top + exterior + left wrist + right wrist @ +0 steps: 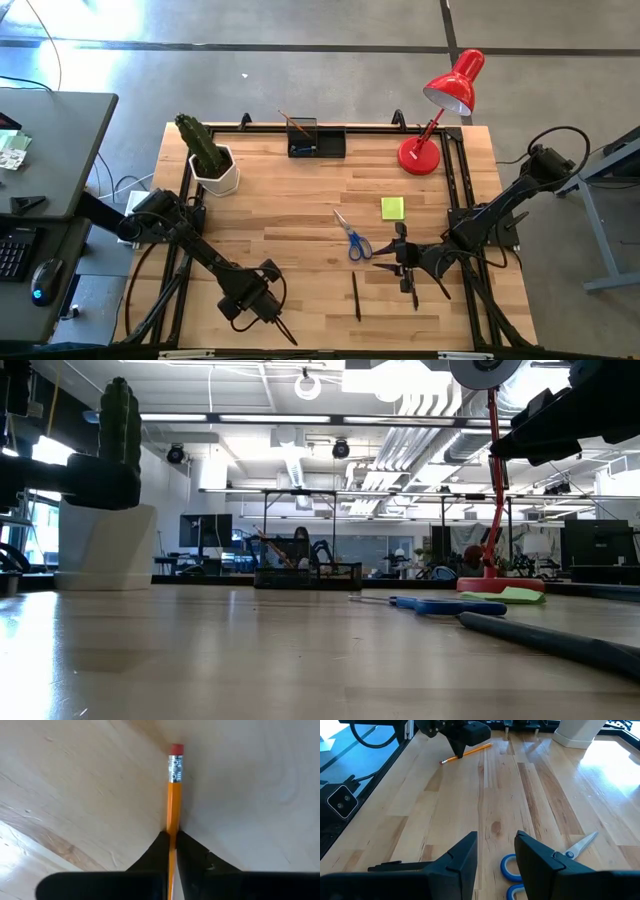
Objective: Pick and place office supplies into organizer
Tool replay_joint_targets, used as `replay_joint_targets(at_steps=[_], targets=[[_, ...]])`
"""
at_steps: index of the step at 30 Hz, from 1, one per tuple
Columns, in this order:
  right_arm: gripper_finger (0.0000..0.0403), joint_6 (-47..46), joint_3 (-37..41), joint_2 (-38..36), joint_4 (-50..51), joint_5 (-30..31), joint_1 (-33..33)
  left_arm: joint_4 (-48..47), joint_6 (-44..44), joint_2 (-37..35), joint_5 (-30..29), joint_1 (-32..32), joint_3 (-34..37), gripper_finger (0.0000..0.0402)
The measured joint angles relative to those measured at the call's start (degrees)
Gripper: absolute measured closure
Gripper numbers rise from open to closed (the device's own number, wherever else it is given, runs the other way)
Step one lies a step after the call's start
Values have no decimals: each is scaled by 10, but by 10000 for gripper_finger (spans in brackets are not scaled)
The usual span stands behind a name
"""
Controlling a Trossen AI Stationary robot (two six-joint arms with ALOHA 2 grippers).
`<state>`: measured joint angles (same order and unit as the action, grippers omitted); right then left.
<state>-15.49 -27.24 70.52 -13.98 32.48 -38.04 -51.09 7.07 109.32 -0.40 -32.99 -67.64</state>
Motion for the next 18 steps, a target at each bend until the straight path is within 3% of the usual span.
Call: replay_joint_targets(at_steps=[9,18], targets=[[279,1,0,0,0,-1,0,2,0,-13,-28,0,-3,379],[279,0,0,0,0,-14,0,-18,-5,-79,-101,22,-54,398]])
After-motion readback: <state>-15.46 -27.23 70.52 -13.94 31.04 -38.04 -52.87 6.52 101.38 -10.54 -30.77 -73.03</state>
